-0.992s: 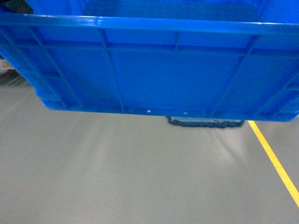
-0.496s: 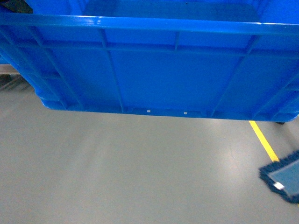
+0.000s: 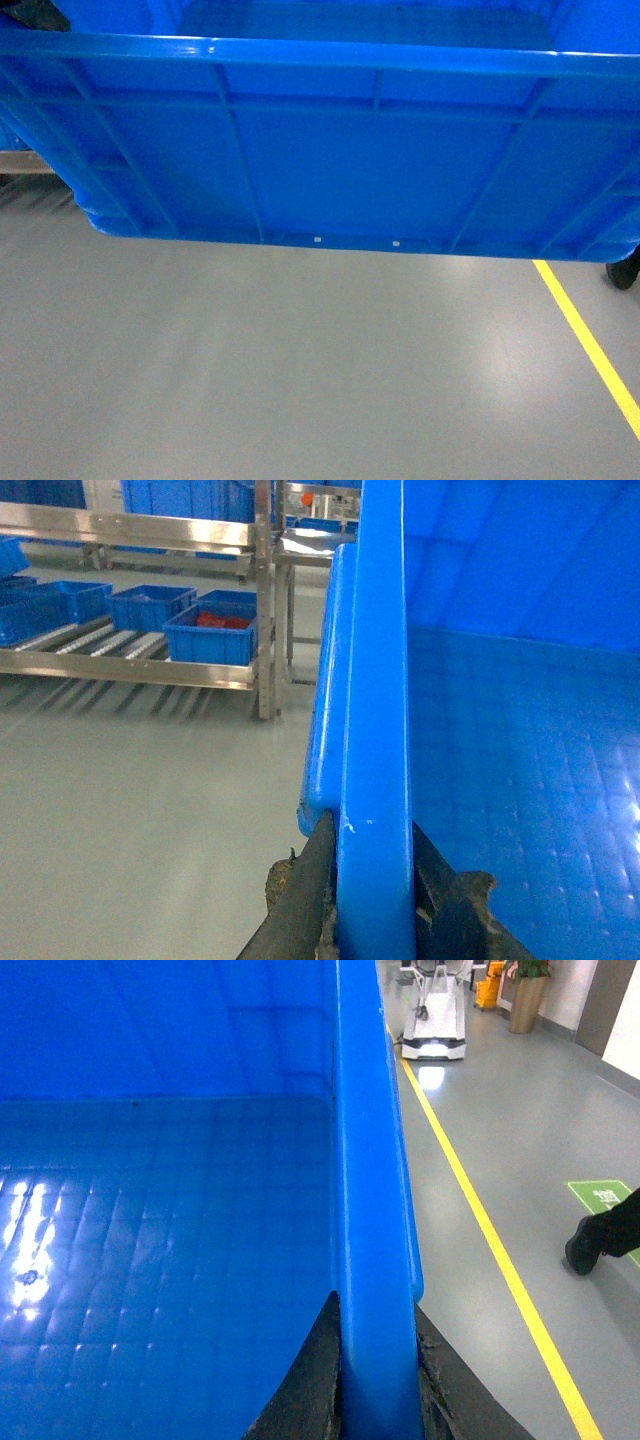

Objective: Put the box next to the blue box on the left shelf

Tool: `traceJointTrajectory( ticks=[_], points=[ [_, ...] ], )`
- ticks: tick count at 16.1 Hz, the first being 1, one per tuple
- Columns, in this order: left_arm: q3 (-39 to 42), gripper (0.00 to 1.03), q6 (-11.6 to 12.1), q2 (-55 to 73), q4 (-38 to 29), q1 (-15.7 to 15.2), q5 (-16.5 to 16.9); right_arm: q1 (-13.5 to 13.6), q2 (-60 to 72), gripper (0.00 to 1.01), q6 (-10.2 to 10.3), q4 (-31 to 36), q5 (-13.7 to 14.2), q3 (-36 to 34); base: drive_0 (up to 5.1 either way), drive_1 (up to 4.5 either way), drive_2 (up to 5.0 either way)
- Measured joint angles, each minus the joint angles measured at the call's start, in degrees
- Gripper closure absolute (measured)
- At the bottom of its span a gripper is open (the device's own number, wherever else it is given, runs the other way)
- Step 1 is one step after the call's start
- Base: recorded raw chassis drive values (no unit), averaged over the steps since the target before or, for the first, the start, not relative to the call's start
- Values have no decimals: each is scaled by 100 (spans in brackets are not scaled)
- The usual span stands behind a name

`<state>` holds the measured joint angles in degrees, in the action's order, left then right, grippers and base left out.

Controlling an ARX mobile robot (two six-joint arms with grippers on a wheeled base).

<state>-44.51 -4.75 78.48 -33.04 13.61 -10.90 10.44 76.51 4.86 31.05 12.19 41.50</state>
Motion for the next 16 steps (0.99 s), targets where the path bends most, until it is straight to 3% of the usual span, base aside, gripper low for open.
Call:
traceJointTrajectory(
  ticks=[16],
  points=[
    [2,93,2,-11,11,0,-2,0,-2,92,-2,7,0,0,3,415,-409]
  ],
)
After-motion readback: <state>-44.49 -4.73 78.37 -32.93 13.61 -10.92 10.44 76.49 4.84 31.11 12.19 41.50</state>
